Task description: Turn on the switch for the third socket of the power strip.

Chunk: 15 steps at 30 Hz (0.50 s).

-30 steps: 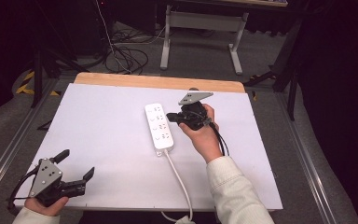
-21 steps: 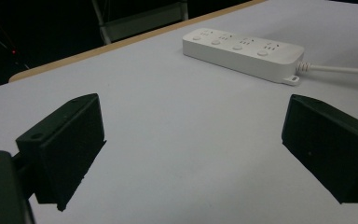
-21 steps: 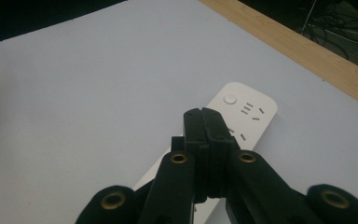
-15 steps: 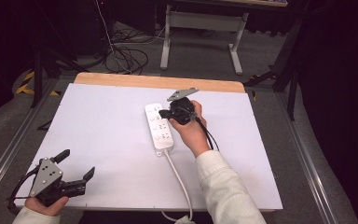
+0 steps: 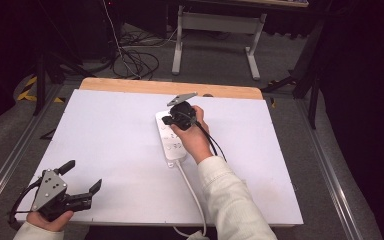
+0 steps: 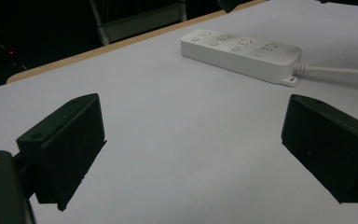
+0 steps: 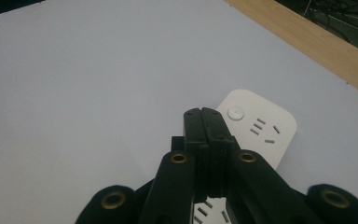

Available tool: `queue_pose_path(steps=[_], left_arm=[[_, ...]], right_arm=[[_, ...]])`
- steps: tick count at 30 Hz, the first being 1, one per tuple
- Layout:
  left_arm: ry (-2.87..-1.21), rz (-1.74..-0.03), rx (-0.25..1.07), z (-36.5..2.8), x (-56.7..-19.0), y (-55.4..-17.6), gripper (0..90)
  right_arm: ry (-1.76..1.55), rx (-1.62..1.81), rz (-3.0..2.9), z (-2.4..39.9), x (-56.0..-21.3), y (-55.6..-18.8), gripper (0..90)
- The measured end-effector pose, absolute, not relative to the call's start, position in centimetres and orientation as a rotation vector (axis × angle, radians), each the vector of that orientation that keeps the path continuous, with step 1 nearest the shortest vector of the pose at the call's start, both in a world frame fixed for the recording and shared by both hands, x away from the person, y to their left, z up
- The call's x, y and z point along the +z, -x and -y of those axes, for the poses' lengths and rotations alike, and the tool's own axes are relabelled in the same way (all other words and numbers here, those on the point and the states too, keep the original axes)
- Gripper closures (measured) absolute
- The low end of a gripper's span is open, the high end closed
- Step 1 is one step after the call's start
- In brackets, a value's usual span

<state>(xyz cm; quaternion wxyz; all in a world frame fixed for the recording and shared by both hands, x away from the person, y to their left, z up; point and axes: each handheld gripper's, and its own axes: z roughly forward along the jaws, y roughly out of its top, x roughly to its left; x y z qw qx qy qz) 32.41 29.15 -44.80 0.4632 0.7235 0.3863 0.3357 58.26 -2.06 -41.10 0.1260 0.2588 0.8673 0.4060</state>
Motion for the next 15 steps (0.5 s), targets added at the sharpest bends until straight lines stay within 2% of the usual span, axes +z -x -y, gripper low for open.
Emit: queue_pose_path(steps=[15], left_arm=[[-1.782, -0.944, 0.817, -29.0, -44.8, -32.4, 6.4]], right_arm=[[-0.835, 1.176, -2.505, 1.0, -43.5, -59.7, 90.0]])
